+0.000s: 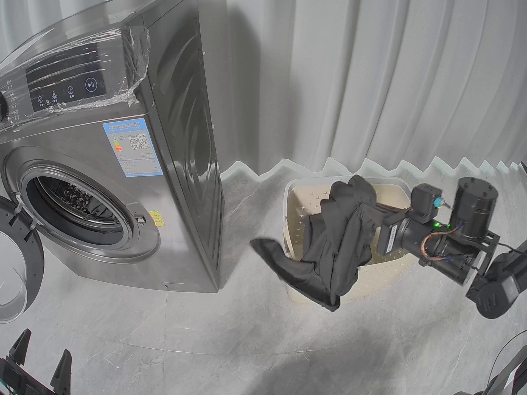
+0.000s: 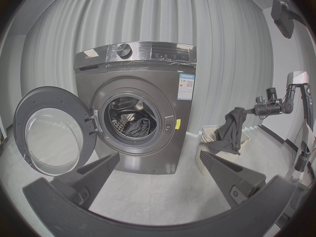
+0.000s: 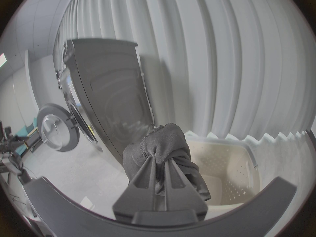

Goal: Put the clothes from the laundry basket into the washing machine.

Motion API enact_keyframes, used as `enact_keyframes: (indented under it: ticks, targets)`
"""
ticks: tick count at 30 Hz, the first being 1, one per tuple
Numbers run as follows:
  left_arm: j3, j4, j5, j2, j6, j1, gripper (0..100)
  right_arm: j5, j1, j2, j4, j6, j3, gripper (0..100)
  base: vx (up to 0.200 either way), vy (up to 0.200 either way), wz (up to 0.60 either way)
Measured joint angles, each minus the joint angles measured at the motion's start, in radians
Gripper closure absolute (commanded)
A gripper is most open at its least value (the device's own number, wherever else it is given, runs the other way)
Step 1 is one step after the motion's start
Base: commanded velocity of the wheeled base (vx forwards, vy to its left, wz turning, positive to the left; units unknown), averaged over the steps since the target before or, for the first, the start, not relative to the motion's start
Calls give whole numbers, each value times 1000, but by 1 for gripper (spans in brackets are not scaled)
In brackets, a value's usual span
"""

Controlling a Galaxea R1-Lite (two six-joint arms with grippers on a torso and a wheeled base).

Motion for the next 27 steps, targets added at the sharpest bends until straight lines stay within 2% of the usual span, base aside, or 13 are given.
enact_keyframes:
  ticks: [7, 13, 22, 27]
  targets:
    - [0, 0, -1, 0, 4, 0, 0, -21, 15, -173, 1, 16, 18, 100, 0, 0, 0]
    - [0, 0, -1, 0, 5, 0, 0, -24, 17, -256, 14, 17, -11, 100, 0, 0, 0]
    - [0, 0, -1, 0, 4, 0, 0, -24, 18, -299, 15, 17, -10, 100, -200, 0, 0]
    - [0, 0, -1, 0, 3, 0, 0, -26, 16, -306, 16, 17, 0, 100, 0, 0, 0]
